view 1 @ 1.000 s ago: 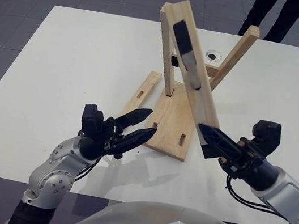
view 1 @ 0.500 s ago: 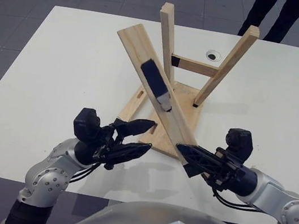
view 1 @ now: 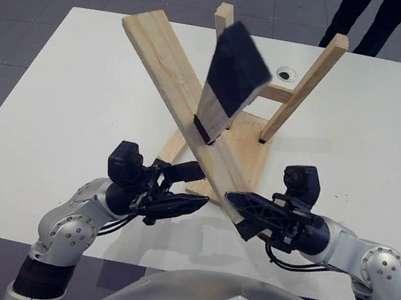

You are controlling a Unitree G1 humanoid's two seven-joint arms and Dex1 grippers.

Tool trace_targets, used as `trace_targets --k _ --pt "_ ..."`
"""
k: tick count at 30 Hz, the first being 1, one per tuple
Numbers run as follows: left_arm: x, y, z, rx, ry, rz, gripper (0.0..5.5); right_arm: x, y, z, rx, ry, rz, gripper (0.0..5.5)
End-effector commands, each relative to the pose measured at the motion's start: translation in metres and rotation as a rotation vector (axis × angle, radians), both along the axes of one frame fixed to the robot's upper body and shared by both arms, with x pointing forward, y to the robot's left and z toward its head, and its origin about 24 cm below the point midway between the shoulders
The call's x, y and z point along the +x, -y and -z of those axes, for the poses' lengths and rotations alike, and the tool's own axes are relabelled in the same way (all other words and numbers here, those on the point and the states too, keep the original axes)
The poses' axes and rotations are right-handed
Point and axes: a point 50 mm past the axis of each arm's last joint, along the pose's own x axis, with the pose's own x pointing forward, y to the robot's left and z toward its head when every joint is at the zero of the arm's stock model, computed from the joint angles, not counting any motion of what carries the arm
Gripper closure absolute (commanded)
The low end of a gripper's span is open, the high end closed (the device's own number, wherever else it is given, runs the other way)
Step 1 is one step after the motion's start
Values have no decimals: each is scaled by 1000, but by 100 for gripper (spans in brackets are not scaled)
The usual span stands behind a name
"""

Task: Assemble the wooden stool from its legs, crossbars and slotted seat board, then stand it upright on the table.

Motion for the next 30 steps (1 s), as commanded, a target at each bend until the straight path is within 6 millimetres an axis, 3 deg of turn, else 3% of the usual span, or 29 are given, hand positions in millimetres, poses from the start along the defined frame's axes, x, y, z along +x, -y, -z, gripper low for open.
trace_targets --k 1,10,23,30 --pt "-1 -1 -8 -50 16 35 249 4 -2 1 41 -17 -52 446" --pt "-3 -1 -24 -188 -2 98 249 9 -6 5 78 -20 -104 446" --pt "2 8 0 -5 13 44 249 7 -5 1 116 23 -118 446" --pt "1 10 -5 -64 13 60 249 6 -7 5 104 26 -130 446"
